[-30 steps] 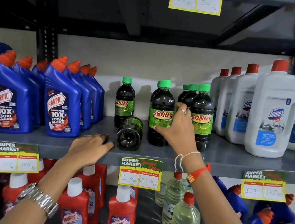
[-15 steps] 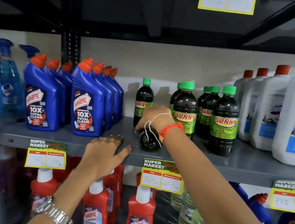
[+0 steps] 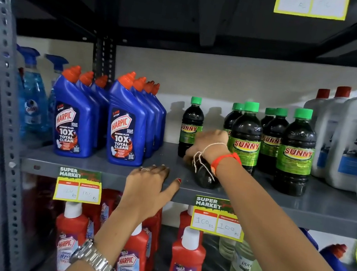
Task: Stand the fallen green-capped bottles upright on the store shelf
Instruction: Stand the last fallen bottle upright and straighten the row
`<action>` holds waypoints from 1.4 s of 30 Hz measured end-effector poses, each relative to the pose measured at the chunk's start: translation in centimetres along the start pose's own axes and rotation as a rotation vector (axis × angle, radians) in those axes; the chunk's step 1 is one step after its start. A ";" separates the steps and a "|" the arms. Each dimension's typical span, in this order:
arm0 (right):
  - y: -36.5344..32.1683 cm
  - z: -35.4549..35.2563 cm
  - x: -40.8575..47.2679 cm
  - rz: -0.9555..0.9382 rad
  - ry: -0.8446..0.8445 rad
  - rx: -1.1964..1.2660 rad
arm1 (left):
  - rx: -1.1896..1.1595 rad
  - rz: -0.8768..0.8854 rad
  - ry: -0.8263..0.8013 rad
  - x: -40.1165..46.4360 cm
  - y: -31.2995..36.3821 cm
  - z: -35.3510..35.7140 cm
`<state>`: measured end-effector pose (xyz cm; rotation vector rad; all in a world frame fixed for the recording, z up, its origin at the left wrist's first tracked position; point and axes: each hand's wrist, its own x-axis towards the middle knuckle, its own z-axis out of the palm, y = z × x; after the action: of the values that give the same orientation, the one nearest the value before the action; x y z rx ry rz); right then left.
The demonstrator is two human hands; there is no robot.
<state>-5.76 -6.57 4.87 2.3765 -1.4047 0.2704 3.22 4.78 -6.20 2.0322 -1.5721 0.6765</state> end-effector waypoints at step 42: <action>2.1 4.8 -0.4 -0.107 -0.044 1.686 | -0.003 -0.043 -0.033 0.1 0.0 0.3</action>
<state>-7.84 -9.11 0.82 3.5411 -1.0929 2.0128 3.21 4.56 -6.34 2.0787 -1.5416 0.6268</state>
